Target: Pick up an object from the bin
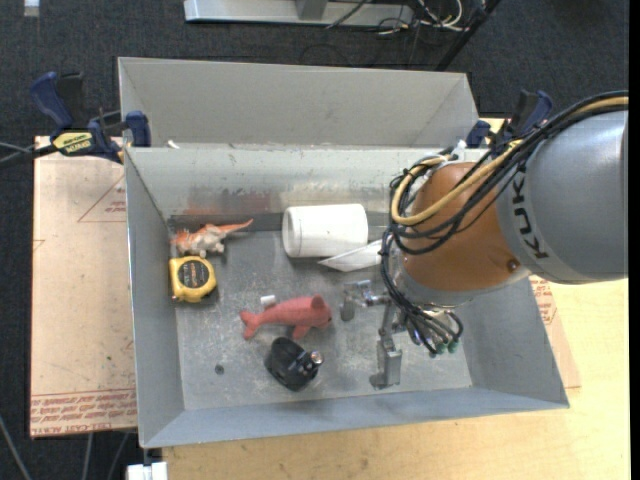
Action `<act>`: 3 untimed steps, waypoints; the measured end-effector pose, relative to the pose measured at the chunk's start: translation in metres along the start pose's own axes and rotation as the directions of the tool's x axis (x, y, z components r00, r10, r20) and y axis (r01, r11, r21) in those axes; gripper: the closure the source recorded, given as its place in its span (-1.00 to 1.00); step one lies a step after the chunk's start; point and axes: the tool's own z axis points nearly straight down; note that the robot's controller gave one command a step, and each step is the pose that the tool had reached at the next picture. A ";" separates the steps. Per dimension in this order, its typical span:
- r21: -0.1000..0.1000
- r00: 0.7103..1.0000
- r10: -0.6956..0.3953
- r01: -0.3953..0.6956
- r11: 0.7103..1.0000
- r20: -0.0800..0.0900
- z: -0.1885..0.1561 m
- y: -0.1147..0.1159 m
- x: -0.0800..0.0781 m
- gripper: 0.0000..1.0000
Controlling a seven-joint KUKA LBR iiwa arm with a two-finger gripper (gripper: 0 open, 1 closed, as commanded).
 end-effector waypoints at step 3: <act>0.003 0.973 -0.232 0.232 0.973 -0.005 -0.006 0.071 -0.072 -1.00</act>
Offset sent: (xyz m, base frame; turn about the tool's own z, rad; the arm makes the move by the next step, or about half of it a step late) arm 0.0139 0.0616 0.0320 -0.1264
